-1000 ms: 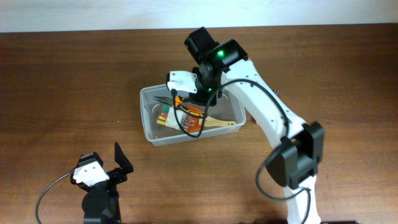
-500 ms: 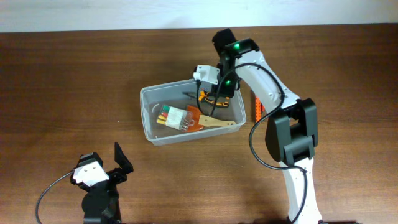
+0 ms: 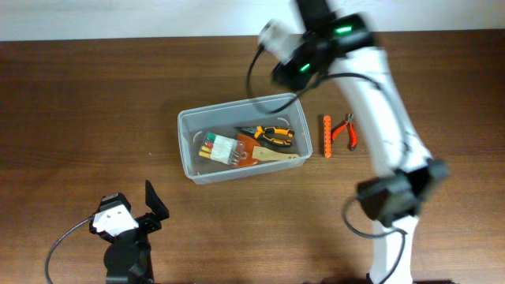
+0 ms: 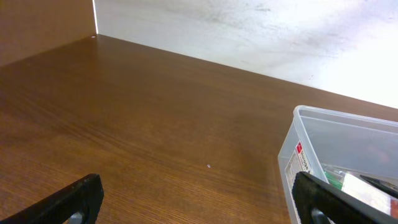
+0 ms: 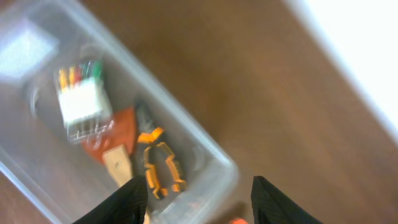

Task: Pack container
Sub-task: 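Withdraw the right gripper and move it to the red pliers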

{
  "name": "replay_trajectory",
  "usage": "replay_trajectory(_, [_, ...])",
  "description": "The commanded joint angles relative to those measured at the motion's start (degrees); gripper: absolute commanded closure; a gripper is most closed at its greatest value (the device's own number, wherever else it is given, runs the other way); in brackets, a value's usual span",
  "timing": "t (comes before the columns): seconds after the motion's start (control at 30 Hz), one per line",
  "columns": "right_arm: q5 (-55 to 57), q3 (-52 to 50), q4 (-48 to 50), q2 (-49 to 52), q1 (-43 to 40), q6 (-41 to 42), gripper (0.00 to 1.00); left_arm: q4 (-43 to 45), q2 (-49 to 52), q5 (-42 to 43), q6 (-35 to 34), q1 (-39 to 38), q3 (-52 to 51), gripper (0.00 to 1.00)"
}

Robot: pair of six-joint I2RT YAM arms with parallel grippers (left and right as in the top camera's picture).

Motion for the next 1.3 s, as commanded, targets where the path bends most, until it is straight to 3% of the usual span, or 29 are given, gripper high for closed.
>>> replay_trajectory(0.0, [-0.3,2.1,-0.5,-3.8,-8.1,12.7,0.41,0.0,-0.3,-0.2,0.5,-0.2,-0.2,0.01])
replay_trajectory(0.07, [-0.3,1.2,-1.1,-3.3,-12.7,20.1,0.29,0.0,-0.3,-0.2,0.5,-0.2,-0.2,0.01])
replay_trajectory(0.13, [-0.3,-0.8,-2.2,-2.7,-16.2,23.3,0.29,0.0,-0.3,-0.2,0.5,-0.2,-0.2,0.01])
replay_trajectory(0.23, [-0.3,-6.3,-4.7,-1.2,-20.4,26.5,0.36,0.0,-0.3,-0.2,0.5,-0.2,-0.2,0.01])
replay_trajectory(0.33, [-0.2,-15.0,-3.9,-0.4,-22.4,28.7,0.36,0.0,-0.3,-0.2,0.5,-0.2,-0.2,0.01])
replay_trajectory(0.67, [-0.1,-43.2,11.5,-0.3,-25.1,32.3,0.40,0.0,-0.3,-0.2,0.5,-0.2,-0.2,0.01])
replay_trajectory(0.93, [0.2,-53.4,21.4,-0.3,-25.3,32.3,0.50,0.0,-0.3,-0.2,0.5,-0.2,-0.2,0.01])
replay_trajectory(1.27, [10.5,-59.4,24.8,-0.3,-23.0,32.3,0.58,0.0,-0.3,-0.2,0.5,-0.2,-0.2,0.01])
